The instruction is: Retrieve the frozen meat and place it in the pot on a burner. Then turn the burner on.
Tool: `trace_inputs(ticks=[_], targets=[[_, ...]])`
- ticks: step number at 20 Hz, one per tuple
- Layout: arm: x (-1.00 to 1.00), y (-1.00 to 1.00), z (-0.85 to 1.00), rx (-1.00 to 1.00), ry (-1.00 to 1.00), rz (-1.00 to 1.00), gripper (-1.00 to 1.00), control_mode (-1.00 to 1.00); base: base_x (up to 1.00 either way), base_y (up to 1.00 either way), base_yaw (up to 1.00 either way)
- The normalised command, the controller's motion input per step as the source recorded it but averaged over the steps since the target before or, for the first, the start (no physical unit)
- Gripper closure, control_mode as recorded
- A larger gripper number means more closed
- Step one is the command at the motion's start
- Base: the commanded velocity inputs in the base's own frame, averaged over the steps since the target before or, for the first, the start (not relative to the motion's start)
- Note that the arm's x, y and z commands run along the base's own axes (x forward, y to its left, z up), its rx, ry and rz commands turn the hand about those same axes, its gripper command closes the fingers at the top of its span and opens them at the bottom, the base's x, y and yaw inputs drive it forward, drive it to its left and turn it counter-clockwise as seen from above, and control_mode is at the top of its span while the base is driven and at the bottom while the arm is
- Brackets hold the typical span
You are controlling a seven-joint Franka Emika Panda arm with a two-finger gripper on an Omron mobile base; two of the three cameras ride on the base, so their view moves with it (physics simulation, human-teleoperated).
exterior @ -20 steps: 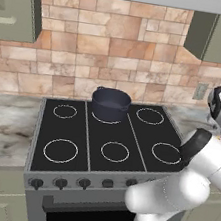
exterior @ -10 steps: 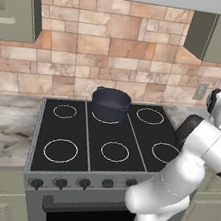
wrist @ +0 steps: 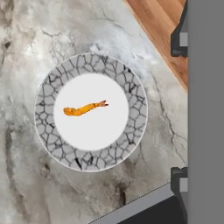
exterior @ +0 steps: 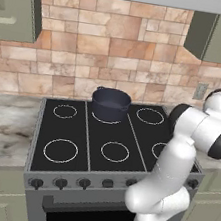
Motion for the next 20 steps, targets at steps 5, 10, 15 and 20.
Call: trace_inputs(ticks=[5, 10, 15, 20], targets=[[0.21, -0.29, -0.11, 0.0, 0.05, 0.01, -1.0, -1.0, 0.0, 0.0, 0.0], [0.1, -0.2, -0.21, 0.0, 0.03, 0.0, -1.0, -1.0, 0.0, 0.0, 0.0], [0.09, -0.09, -0.28, 0.0, 0.05, 0.0, -1.0, -1.0, 0.0, 0.0, 0.0], [0.09, -0.12, -0.15, 0.0, 0.05, 0.0, -1.0, -1.0, 0.0, 0.0, 0.0]])
